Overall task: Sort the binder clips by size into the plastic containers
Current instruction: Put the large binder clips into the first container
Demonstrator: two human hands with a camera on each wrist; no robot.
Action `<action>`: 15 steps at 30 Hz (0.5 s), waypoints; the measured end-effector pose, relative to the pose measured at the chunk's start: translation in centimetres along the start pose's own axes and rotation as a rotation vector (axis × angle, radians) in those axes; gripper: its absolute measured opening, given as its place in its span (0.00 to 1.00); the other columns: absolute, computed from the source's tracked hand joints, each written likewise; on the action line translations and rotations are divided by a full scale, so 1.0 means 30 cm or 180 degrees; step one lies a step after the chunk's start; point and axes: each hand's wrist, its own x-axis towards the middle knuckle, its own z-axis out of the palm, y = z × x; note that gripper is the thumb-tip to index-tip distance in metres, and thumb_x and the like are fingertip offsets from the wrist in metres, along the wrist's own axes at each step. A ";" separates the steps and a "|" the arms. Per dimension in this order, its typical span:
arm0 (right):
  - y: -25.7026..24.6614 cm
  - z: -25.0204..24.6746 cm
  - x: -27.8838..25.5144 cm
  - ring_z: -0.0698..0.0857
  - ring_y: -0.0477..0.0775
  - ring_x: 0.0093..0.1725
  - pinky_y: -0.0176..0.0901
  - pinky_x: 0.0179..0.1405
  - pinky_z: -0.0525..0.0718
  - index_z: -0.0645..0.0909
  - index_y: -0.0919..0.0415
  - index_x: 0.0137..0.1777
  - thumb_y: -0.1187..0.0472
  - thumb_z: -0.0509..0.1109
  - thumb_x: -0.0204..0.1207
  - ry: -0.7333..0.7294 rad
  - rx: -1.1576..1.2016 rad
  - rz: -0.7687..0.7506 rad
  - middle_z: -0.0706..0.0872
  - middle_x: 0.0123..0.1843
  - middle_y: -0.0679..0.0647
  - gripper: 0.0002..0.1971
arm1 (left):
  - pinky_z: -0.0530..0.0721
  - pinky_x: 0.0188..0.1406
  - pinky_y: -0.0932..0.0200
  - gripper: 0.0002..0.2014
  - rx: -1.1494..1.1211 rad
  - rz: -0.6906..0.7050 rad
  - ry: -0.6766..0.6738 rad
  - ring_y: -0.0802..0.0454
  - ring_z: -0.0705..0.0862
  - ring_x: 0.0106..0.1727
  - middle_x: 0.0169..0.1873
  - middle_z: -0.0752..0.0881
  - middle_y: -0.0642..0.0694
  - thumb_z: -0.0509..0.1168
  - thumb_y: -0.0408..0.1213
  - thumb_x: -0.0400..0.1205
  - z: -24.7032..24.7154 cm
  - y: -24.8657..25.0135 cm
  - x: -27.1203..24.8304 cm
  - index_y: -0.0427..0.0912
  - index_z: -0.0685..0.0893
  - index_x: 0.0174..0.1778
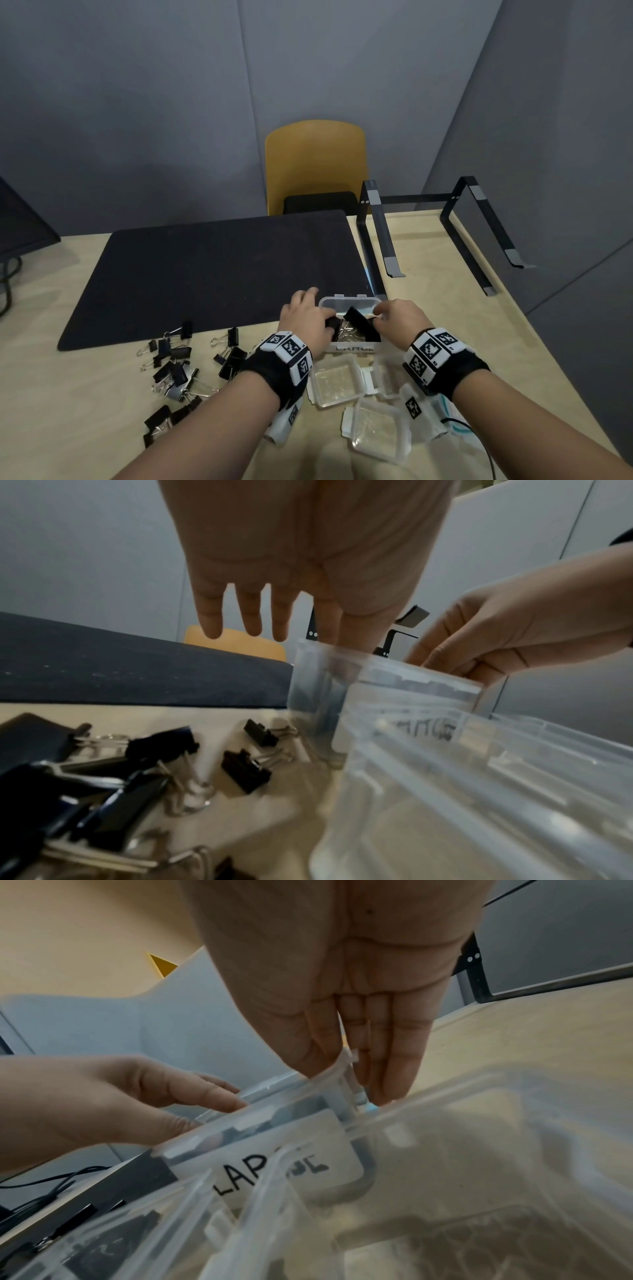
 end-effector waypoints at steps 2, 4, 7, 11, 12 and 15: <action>-0.003 0.001 -0.007 0.83 0.57 0.60 0.44 0.59 0.82 0.80 0.55 0.66 0.59 0.62 0.76 -0.0019 -0.0045 -0.0023 0.84 0.64 0.57 0.18 | 0.58 0.78 0.41 0.19 -0.0110 -0.0064 -0.0214 0.42 0.52 0.81 0.82 0.56 0.45 0.61 0.49 0.81 -0.008 -0.004 -0.001 0.62 0.75 0.70; -0.004 0.006 -0.016 0.82 0.57 0.61 0.44 0.59 0.80 0.79 0.55 0.67 0.58 0.63 0.77 -0.0027 -0.0109 -0.0079 0.80 0.66 0.57 0.18 | 0.55 0.79 0.43 0.21 -0.0325 -0.0072 -0.0252 0.43 0.51 0.82 0.82 0.55 0.44 0.61 0.49 0.82 -0.012 -0.012 -0.011 0.60 0.73 0.72; -0.005 0.012 -0.032 0.78 0.57 0.65 0.45 0.65 0.77 0.77 0.55 0.69 0.57 0.65 0.77 0.0090 -0.0073 -0.0221 0.73 0.70 0.56 0.19 | 0.55 0.80 0.47 0.21 -0.0682 0.0005 0.0004 0.47 0.52 0.82 0.81 0.58 0.47 0.60 0.47 0.82 -0.021 -0.027 -0.047 0.58 0.74 0.73; -0.033 0.010 -0.067 0.71 0.58 0.70 0.49 0.70 0.73 0.78 0.53 0.67 0.54 0.66 0.76 0.0321 -0.0184 -0.0420 0.72 0.71 0.54 0.19 | 0.61 0.78 0.50 0.18 -0.1051 -0.0105 0.0467 0.52 0.61 0.77 0.74 0.68 0.53 0.62 0.46 0.81 -0.035 -0.082 -0.119 0.56 0.78 0.68; -0.045 0.009 -0.078 0.71 0.57 0.69 0.50 0.70 0.73 0.78 0.53 0.66 0.53 0.66 0.76 0.0372 -0.0248 -0.0456 0.73 0.71 0.53 0.18 | 0.63 0.77 0.52 0.17 -0.1106 -0.0170 0.0525 0.53 0.64 0.75 0.71 0.70 0.54 0.63 0.46 0.81 -0.039 -0.101 -0.138 0.55 0.79 0.67; -0.090 0.014 -0.108 0.72 0.56 0.67 0.48 0.67 0.73 0.80 0.53 0.62 0.53 0.66 0.77 0.0486 -0.0281 -0.0606 0.74 0.68 0.52 0.15 | 0.68 0.73 0.54 0.15 -0.1203 -0.0374 0.0568 0.55 0.69 0.70 0.65 0.75 0.56 0.63 0.46 0.81 -0.052 -0.163 -0.191 0.55 0.80 0.64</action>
